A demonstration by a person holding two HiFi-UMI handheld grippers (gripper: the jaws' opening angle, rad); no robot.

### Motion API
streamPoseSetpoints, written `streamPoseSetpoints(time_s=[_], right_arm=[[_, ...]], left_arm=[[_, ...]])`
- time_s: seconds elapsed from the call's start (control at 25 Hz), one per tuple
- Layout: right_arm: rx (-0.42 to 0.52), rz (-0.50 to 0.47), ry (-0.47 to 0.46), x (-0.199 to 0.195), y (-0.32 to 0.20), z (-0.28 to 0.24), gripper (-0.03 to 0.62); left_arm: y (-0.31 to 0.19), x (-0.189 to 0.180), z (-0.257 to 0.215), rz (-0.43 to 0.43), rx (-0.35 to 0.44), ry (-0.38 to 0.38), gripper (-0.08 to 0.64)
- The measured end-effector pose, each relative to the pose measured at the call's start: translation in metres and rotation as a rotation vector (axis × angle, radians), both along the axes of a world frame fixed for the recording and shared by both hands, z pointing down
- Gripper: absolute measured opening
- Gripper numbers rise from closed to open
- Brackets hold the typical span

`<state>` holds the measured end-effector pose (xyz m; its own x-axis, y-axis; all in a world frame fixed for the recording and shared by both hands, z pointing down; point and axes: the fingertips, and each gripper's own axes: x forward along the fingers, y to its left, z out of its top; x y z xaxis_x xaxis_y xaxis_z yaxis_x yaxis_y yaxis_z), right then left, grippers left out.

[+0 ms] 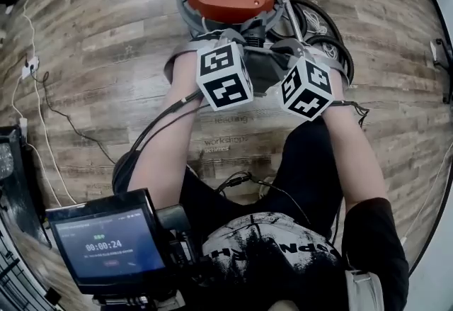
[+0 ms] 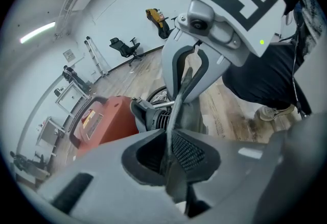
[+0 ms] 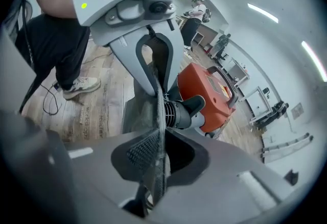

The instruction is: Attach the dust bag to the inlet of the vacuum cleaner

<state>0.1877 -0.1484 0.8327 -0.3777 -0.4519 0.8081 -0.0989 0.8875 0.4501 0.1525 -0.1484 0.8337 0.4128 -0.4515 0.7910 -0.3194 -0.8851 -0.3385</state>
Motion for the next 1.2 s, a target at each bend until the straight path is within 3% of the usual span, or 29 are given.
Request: streamPoseSetpoints(time_s=[0.4, 0.64, 0.8, 1.2], right_arm=[[0.095, -0.103, 0.103, -0.017, -0.003, -0.007, 0.044], [0.031, -0.012, -0.005, -0.006, -0.006, 0.003, 0.046], [0.022, 0.034, -0.019, 0.002, -0.009, 0.009, 0.051], [0.138, -0.092, 0.053, -0.015, -0.015, -0.007, 0.052]], left_arm=[[-0.001, -0.012, 0.015, -0.062, -0.056, 0.033, 0.043], [-0.006, -0.007, 0.008, -0.054, 0.005, 0.016, 0.044], [-0.010, 0.004, -0.002, -0.029, 0.043, 0.006, 0.048], [-0.006, -0.014, 0.016, -0.103, -0.058, 0.039, 0.044]])
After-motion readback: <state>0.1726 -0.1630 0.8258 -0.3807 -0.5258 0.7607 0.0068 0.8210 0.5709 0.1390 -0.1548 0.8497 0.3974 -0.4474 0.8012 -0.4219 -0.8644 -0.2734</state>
